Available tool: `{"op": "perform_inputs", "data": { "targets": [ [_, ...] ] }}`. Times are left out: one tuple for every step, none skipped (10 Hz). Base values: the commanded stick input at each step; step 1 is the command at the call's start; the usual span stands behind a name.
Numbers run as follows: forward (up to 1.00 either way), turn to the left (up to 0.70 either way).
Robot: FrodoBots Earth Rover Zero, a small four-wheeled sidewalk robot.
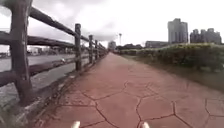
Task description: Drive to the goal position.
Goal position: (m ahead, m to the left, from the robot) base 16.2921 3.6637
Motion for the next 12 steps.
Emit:
{"op": "perform_inputs", "data": {
  "targets": [
    [0.7, 0.0],
    [0.7, 0.0],
    [0.7, 0.0],
    [0.7, 0.0],
    [0.7, 0.0],
    [0.7, 0.0],
    [0.7, 0.0],
    [0.7, 0.0],
    [0.7, 0.0],
    [0.7, 0.0],
    [0.7, 0.0],
    [0.7, 0.0]
  ]
}}
